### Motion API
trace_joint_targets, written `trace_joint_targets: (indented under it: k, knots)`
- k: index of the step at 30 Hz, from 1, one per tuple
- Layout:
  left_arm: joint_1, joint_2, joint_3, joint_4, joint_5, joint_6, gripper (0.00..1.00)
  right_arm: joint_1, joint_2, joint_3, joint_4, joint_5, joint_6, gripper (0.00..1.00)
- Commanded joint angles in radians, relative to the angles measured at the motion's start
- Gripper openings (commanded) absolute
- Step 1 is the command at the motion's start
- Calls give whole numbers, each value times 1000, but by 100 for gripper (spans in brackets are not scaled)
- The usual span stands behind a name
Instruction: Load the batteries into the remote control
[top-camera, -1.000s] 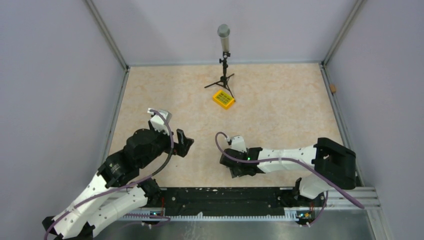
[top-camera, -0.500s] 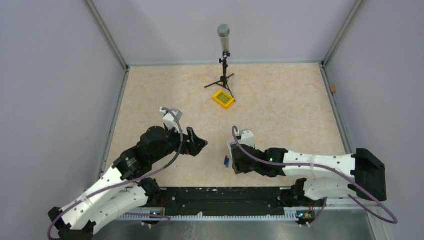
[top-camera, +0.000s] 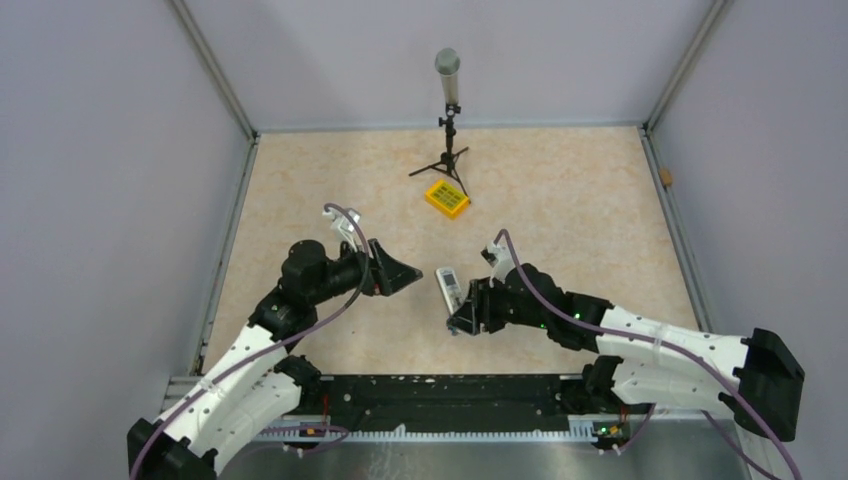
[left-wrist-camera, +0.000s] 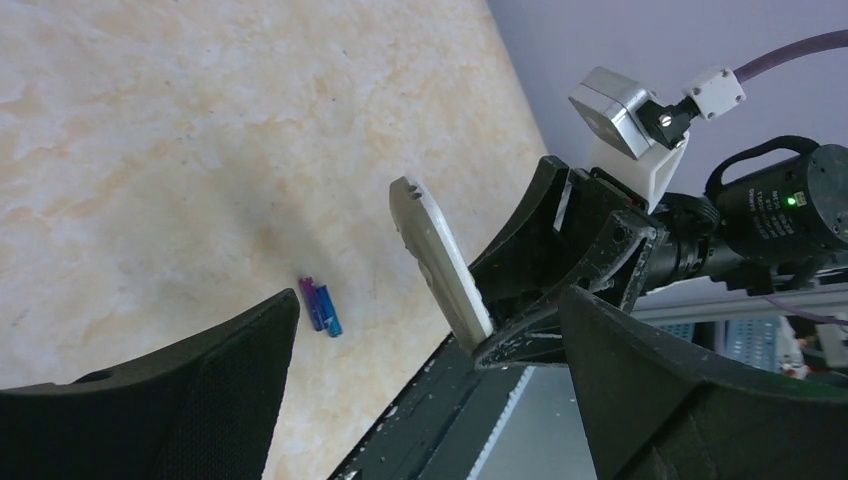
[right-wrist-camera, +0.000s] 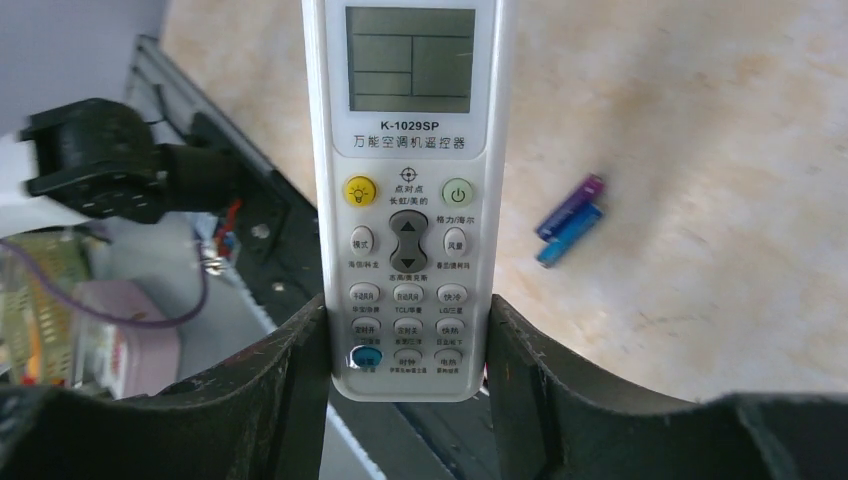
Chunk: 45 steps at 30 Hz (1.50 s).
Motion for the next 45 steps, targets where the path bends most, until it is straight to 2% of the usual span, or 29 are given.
trace_joint_targets:
  k: [1,17,23,30,37,45]
  knots:
    - [35,27,-51,279,205,-122,99,-29,-21,-12,260,-231,3,0]
    - [47,21,-140,563,328,-329,99,-42,-16,-96,699,-464,127,0]
    - [47,-1,-181,693,355,-404,99,-43,-10,-108,760,-476,156,0]
    - [47,-16,-207,761,377,-452,98,-42,19,-107,799,-476,174,0]
    - [46,-24,-206,759,403,-460,88,-42,61,-87,808,-488,172,0]
    - [46,-17,-214,774,424,-466,61,-42,75,-88,820,-480,173,0]
